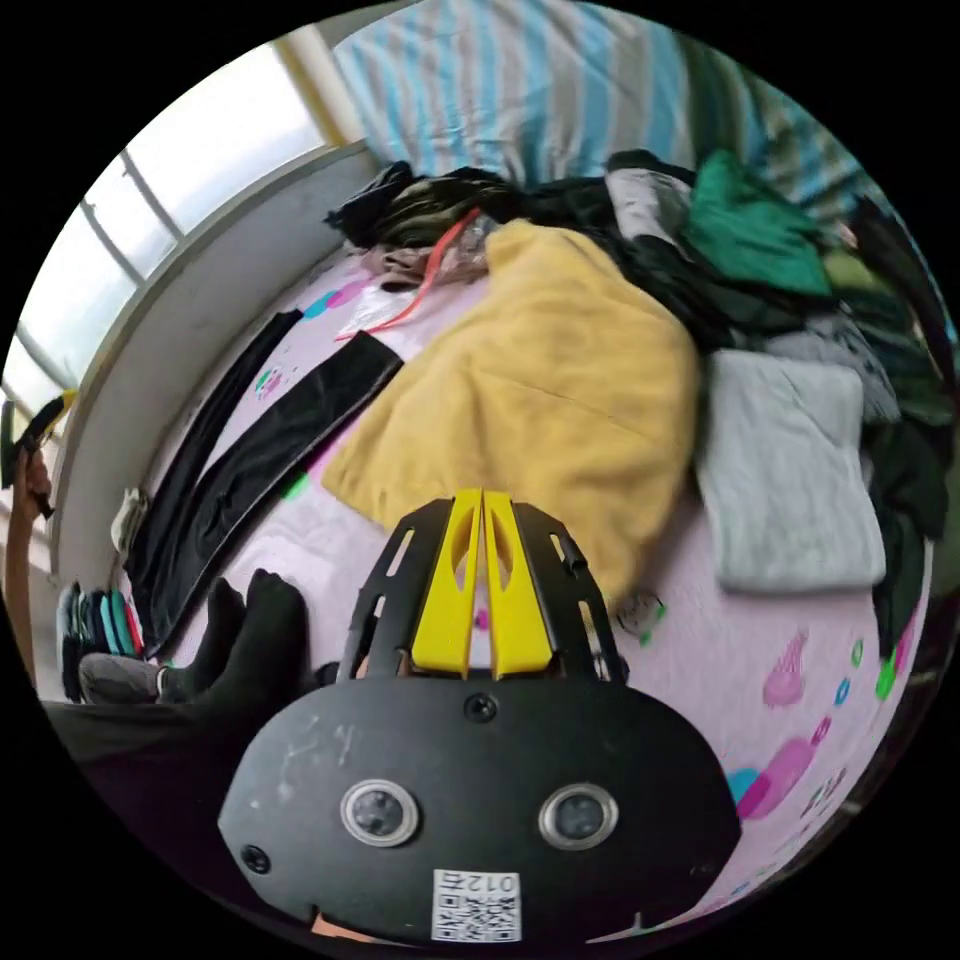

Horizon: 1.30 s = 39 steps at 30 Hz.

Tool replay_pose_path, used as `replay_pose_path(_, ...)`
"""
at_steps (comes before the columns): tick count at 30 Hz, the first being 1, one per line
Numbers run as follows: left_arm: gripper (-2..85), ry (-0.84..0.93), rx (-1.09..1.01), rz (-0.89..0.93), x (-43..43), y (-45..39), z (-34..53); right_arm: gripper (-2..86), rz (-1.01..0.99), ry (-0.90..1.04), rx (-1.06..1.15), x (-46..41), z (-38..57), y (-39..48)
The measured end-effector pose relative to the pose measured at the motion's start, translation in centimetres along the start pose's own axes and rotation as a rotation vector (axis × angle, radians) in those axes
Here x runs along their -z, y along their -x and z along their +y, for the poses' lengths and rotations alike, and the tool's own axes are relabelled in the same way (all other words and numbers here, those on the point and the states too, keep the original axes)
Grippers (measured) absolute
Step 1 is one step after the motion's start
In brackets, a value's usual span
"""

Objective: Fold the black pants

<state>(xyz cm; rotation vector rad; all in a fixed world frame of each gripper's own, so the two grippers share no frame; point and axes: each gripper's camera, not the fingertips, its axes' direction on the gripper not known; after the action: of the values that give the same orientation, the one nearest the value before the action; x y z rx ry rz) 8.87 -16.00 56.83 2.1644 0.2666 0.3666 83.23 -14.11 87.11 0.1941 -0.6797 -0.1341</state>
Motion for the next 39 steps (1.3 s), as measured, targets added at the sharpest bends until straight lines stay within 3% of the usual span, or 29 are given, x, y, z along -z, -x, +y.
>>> replay_pose_path(5, 0.5, 0.037, 0.064, -0.025, -2.9, 1.1, 3.8, -0.9, 0.019, 0.053, 0.336, -10.0, -8.7, 11.3)
replay_pose_path(9, 0.5, 0.117, 0.253, -0.133, -4.2, 6.0, 8.5, -0.9, 0.105, 0.179, 0.469, -17.8, -12.0, 15.7)
replay_pose_path(15, 0.5, 0.167, 0.468, -0.245, -5.6, 13.6, 14.5, -0.9, 0.407, 0.294, 0.773, -23.1, -10.8, 18.7)
replay_pose_path(18, 0.5, 0.203, 0.510, -0.252, -6.6, 16.7, 18.1, -0.9, 0.503, 0.311, 0.691, -23.4, -10.5, 16.1)
replay_pose_path(23, 0.4, 0.283, 0.510, -0.292, -7.3, 22.1, 24.0, -0.9, 0.687, 0.502, 0.528, -23.3, -8.4, 8.4)
replay_pose_path(28, 0.4, 0.450, 0.496, -0.307, -11.5, 27.3, 27.8, -0.9, 0.547, 0.555, 0.470, -23.4, -8.7, 10.2)
replay_pose_path(33, 0.4, 0.536, 0.360, -0.283, -16.8, 27.4, 28.2, -1.0, 0.474, 0.500, 0.695, -25.7, -10.8, 18.3)
replay_pose_path(35, 0.4, 0.553, 0.319, -0.268, -18.5, 27.2, 28.2, -1.0, 0.330, 0.391, 0.728, -26.5, -13.4, 22.7)
replay_pose_path(39, 0.3, 0.542, 0.263, -0.263, -21.6, 26.4, 27.5, -1.0, 0.091, 0.360, 0.656, -31.5, -18.5, 27.5)
